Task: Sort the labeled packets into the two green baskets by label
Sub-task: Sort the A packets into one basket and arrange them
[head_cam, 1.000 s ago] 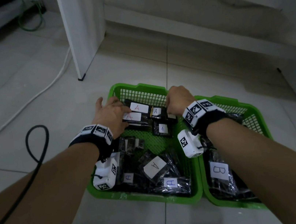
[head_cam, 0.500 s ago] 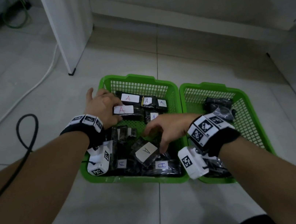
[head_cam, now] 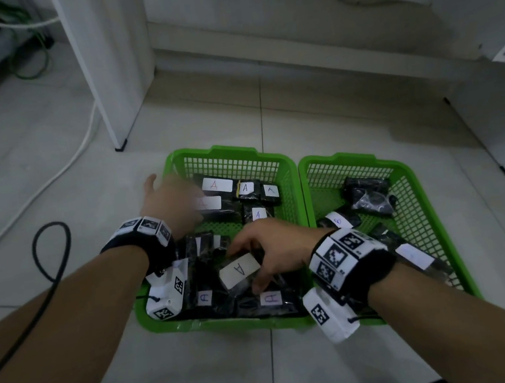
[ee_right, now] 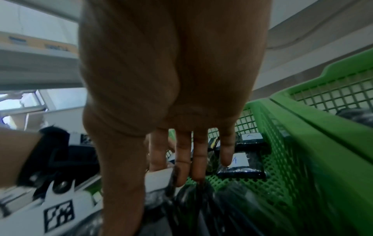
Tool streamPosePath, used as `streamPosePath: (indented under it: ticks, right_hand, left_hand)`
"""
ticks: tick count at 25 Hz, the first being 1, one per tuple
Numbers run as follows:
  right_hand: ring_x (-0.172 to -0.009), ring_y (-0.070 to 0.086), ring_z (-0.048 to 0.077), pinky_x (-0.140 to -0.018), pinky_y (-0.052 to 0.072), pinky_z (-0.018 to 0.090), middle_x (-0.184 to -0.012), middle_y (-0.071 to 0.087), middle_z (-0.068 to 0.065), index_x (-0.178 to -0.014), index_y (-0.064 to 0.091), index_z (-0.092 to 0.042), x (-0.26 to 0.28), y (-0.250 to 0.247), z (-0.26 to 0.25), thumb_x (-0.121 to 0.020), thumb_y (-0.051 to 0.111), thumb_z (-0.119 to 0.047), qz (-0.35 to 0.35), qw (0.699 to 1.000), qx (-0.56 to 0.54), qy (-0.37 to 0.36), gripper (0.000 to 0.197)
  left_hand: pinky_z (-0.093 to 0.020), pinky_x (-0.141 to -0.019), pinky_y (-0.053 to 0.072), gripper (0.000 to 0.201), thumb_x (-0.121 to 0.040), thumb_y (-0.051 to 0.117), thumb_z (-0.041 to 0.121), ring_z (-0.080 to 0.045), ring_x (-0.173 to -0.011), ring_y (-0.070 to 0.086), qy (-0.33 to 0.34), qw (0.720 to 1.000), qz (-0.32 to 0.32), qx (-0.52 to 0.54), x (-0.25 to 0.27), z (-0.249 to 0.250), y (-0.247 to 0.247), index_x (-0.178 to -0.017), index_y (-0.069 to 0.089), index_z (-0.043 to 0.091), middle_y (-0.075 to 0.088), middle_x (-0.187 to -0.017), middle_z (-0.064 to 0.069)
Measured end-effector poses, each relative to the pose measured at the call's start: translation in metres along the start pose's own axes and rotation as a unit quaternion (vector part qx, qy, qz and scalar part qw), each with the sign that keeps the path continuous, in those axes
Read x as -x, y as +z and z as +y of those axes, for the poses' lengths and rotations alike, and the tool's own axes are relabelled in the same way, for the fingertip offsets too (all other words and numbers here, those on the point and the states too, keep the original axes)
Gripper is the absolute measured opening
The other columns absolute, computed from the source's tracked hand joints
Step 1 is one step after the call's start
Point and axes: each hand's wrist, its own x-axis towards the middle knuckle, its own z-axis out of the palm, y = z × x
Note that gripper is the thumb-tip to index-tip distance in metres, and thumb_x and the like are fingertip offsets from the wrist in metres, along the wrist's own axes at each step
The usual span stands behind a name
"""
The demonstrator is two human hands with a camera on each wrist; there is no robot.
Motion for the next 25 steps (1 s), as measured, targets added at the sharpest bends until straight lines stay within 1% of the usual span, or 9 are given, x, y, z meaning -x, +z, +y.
streamPosePath:
  ticks: [3,5,7,9,12,16,19,22,25]
  right_hand:
    - [-0.092,0.068,0.015,-0.074,0.058,0.030,-0.104,0.072,-0.004,-0.111,0.070,-0.018,0.005,-0.026,0.009,-0.062,0.095,-0.026,0.105,0.987,-0.109,0.054,0.055]
    - [-0.080,0.072,0.018,-0.060,0.057,0.028,-0.100,0.074,0.005,-0.106,0.068,-0.012,0.006,-0.049,0.024,-0.068,0.092,-0.022,0.189,0.952,-0.217,0.108,0.045]
    - [-0.072,0.073,0.019,-0.062,0.061,0.030,-0.098,0.076,0.012,-0.101,0.070,-0.009,0.003,-0.064,0.035,-0.074,0.088,-0.013,0.252,0.910,-0.301,0.133,0.033]
    - [-0.085,0.075,0.022,-0.075,0.063,0.035,-0.105,0.076,0.012,-0.107,0.073,-0.008,-0.004,-0.071,0.041,-0.076,0.086,-0.004,0.272,0.889,-0.340,0.141,0.034]
    - [-0.089,0.075,0.027,-0.068,0.062,0.035,-0.112,0.073,0.013,-0.117,0.070,-0.007,-0.014,-0.073,0.042,-0.080,0.077,0.004,0.253,0.862,-0.413,0.146,0.039]
    - [-0.093,0.070,0.016,-0.083,0.058,0.029,-0.108,0.074,0.003,-0.107,0.075,-0.015,-0.037,-0.074,0.041,-0.075,0.084,-0.001,0.285,0.929,-0.184,0.149,0.036]
    - [-0.094,0.067,0.015,-0.086,0.055,0.028,-0.108,0.075,0.000,-0.102,0.079,-0.017,-0.066,-0.062,0.029,-0.085,0.072,0.002,0.182,0.974,0.039,0.128,0.026]
    - [-0.097,0.068,0.025,-0.089,0.058,0.037,-0.109,0.075,0.007,-0.103,0.078,-0.012,-0.086,-0.043,0.025,-0.085,0.064,0.004,0.091,0.976,0.158,0.123,0.028]
    - [-0.093,0.065,0.025,-0.081,0.055,0.034,-0.099,0.068,0.006,-0.102,0.075,-0.012,-0.084,-0.037,0.027,-0.084,0.069,0.001,0.152,0.967,0.165,0.122,0.023]
  left_hand:
    - [-0.053,-0.117,0.008,0.047,-0.074,0.078,0.042,-0.014,-0.131,0.038,-0.004,1.000,0.007,0.001,-0.002,-0.002,0.003,-0.118,0.064,0.032,0.065,-0.118,0.009]
    - [-0.053,-0.117,0.009,0.049,-0.073,0.078,0.042,-0.014,-0.132,0.038,-0.007,1.000,0.014,-0.003,-0.002,-0.002,0.004,-0.119,0.064,0.032,0.064,-0.119,0.008]
    - [-0.053,-0.117,0.010,0.050,-0.074,0.078,0.043,-0.014,-0.133,0.037,-0.008,1.000,0.014,-0.004,-0.002,-0.001,0.005,-0.120,0.063,0.032,0.064,-0.120,0.008]
    - [-0.053,-0.117,0.010,0.050,-0.075,0.076,0.044,-0.013,-0.134,0.036,-0.008,1.000,0.012,-0.006,-0.003,-0.001,0.005,-0.122,0.062,0.033,0.063,-0.122,0.010]
    - [-0.052,-0.118,0.009,0.050,-0.077,0.075,0.045,-0.012,-0.134,0.035,-0.012,1.000,0.006,-0.006,-0.002,-0.002,0.004,-0.123,0.061,0.033,0.062,-0.123,0.011]
    - [-0.052,-0.118,0.009,0.049,-0.077,0.075,0.045,-0.012,-0.134,0.035,-0.012,1.000,0.007,-0.008,-0.001,0.000,0.003,-0.123,0.061,0.034,0.062,-0.124,0.013]
    - [-0.052,-0.118,0.010,0.049,-0.077,0.075,0.045,-0.012,-0.134,0.036,-0.013,1.000,0.015,-0.013,-0.001,0.001,0.003,-0.123,0.061,0.033,0.061,-0.124,0.012]
    - [-0.052,-0.118,0.009,0.050,-0.078,0.074,0.046,-0.012,-0.134,0.035,-0.014,1.000,0.011,-0.014,-0.001,0.000,0.003,-0.124,0.060,0.033,0.060,-0.125,0.012]
    - [-0.052,-0.118,0.011,0.051,-0.078,0.073,0.047,-0.013,-0.134,0.034,-0.014,1.000,0.007,-0.018,-0.002,-0.001,0.004,-0.125,0.060,0.033,0.060,-0.126,0.010]
